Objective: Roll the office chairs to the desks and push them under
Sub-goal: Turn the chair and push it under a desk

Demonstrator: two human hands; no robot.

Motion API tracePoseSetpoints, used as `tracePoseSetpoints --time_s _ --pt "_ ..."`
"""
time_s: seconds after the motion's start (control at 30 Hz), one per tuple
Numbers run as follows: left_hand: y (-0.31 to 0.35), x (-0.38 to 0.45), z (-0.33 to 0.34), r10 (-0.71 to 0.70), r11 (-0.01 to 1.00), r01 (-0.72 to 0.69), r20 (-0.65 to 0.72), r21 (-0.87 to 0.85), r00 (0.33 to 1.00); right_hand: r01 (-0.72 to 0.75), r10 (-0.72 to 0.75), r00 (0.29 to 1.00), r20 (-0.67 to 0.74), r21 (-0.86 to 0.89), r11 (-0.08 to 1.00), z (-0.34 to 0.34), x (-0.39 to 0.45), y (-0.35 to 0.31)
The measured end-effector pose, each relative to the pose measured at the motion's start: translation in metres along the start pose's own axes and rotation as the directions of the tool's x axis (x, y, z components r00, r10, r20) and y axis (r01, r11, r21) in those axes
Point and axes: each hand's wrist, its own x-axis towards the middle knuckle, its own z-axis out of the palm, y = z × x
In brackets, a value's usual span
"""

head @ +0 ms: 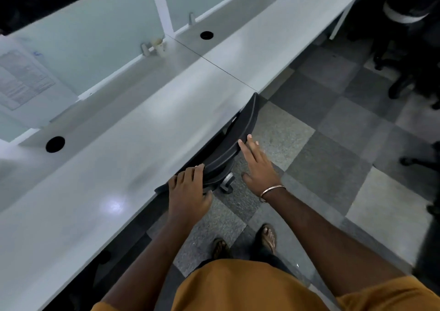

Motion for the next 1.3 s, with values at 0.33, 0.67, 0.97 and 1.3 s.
tracePoseSetpoints --time_s 0.33,0.67,0.97,1.3 --pt "0.08 0.019 0.005 0.331 0.941 -0.326 0.049 -0.087 0.942 -0.216 0.217 0.976 -0.026 0.017 0.976 -0.035 -0.053 0.071" --pt "0.222 0.074 0.047 0.447 0.894 -0.42 0.358 -0.156 0.82 -0.558 0.557 0.827 0.069 -0.013 0.83 -0.107 -0.115 0.202" --pt "0.338 0.123 0.072 0.484 0.874 -0.454 0.41 -0.175 0.773 -0.717 0.716 0.697 0.034 0.035 0.696 -0.181 -0.165 0.307" --pt "0.41 0.186 0.089 0.492 0.869 -0.45 0.458 -0.206 0.741 -0.738 0.747 0.662 -0.066 0.116 0.664 -0.228 -0.153 0.38"
